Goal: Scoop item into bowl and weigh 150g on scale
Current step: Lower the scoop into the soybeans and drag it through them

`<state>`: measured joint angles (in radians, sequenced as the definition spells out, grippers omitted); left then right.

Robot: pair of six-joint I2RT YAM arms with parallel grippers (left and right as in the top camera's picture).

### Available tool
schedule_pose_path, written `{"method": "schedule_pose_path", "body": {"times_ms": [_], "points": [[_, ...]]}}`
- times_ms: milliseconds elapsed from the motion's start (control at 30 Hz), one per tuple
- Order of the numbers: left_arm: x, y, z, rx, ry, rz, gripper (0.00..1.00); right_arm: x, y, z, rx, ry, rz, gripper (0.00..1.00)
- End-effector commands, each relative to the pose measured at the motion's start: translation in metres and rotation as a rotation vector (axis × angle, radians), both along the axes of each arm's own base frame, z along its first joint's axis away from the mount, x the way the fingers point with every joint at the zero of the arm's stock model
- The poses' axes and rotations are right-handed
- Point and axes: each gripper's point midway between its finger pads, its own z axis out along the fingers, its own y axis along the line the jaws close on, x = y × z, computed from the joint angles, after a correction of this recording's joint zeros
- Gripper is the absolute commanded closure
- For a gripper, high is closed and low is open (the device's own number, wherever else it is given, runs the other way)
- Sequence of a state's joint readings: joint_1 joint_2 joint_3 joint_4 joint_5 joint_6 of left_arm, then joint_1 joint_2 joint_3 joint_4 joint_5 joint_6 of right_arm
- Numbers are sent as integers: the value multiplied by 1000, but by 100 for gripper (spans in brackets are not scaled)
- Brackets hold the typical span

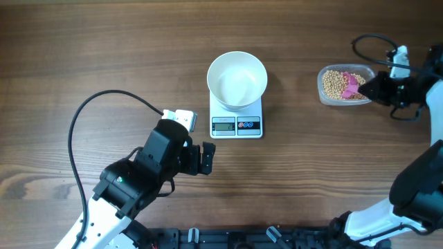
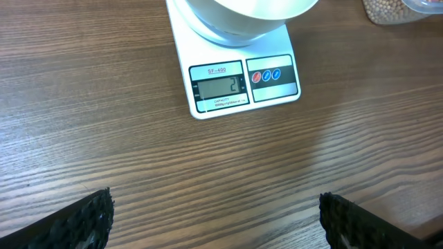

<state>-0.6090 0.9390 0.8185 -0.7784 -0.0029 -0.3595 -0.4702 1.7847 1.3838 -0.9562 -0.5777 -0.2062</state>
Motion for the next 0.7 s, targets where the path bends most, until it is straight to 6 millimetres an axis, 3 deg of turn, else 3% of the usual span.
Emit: {"method": "schedule_pose_path", "body": {"times_ms": [0,300,500,667], "points": [[4,0,5,11,-24,-4,0,1,2,-6,95,8,-9,96],[4,0,5,11,-24,-4,0,0,-2,-13,229,15,-64,96],[4,0,5,11,-24,-4,0,-2,10,-27,384,30,-71,96],[4,0,5,11,-24,-4,0,-1,7,-23,428,7,-84,96]]}}
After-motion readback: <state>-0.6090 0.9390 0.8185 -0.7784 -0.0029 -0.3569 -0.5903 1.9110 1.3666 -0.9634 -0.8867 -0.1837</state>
